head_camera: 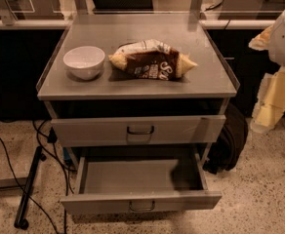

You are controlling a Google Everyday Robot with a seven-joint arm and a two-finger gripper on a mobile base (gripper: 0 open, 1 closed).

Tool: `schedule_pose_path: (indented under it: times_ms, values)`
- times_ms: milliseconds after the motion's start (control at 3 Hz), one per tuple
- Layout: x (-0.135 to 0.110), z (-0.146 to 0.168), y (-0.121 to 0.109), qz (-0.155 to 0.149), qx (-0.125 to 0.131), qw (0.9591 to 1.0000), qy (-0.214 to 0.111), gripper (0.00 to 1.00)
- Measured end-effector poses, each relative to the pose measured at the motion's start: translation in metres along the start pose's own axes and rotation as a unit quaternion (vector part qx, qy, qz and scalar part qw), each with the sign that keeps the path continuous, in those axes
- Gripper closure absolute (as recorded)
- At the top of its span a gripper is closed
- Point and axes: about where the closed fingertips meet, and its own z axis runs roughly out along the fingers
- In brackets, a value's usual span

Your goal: Close middle drawer

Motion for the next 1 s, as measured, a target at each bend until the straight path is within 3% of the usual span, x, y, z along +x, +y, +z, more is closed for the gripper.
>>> schedule_pose_path:
  times_ms: [333,1000]
  values:
    - [0.0000,0.0000,0.0000,0.000,0.000,1.0000,0.000,0.00]
    - [-0.0006,0.0009,0.0000,0.001,0.006,1.0000,-0.001,0.42]
